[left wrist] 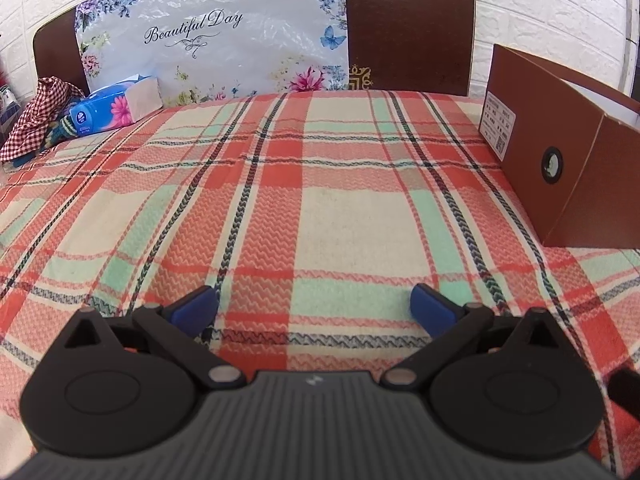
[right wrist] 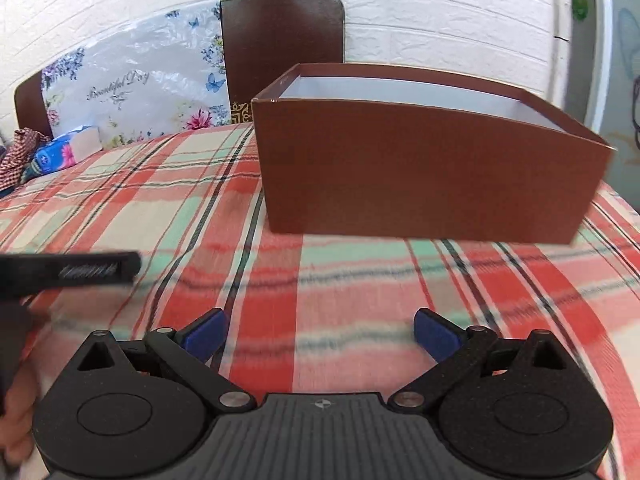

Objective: Organize objects

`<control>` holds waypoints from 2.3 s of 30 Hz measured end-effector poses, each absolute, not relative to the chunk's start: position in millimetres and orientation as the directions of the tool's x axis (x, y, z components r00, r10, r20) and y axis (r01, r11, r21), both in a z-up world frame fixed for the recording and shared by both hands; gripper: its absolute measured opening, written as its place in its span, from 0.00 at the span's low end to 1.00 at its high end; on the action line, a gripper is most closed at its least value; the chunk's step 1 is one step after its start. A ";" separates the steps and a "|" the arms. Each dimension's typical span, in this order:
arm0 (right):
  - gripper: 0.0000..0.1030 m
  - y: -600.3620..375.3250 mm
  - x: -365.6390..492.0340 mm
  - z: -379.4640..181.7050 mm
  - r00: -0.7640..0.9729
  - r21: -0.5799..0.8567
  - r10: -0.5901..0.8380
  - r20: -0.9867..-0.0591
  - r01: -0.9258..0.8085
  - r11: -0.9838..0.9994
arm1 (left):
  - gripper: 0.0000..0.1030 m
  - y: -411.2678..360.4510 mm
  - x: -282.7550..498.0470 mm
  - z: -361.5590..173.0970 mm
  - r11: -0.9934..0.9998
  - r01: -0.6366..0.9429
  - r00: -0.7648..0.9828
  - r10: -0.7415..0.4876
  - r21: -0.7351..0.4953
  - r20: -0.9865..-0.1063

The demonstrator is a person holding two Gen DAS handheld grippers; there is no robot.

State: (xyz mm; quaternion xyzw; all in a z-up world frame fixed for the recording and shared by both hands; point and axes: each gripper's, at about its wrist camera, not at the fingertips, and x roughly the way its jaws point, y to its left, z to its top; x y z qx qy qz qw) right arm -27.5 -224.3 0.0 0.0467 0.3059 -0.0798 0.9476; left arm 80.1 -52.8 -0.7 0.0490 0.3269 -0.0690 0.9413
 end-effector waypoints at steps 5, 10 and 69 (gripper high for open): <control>0.97 -226.3 -69.2 13.5 0.827 0.059 -0.098 -0.553 0.156 0.986 | 1.00 -49.0 55.1 16.5 0.992 0.114 0.759 -0.052 0.053 -0.649; 0.99 -238.6 -99.8 35.4 0.870 0.102 -0.140 -0.472 0.211 0.972 | 1.00 -57.3 13.5 53.3 0.987 0.150 0.809 -0.087 0.061 -0.581; 0.99 -262.0 -138.1 52.3 0.916 0.223 -0.203 -0.345 0.290 0.931 | 1.00 -109.3 -59.8 97.8 0.944 0.299 0.819 -0.179 0.140 -0.545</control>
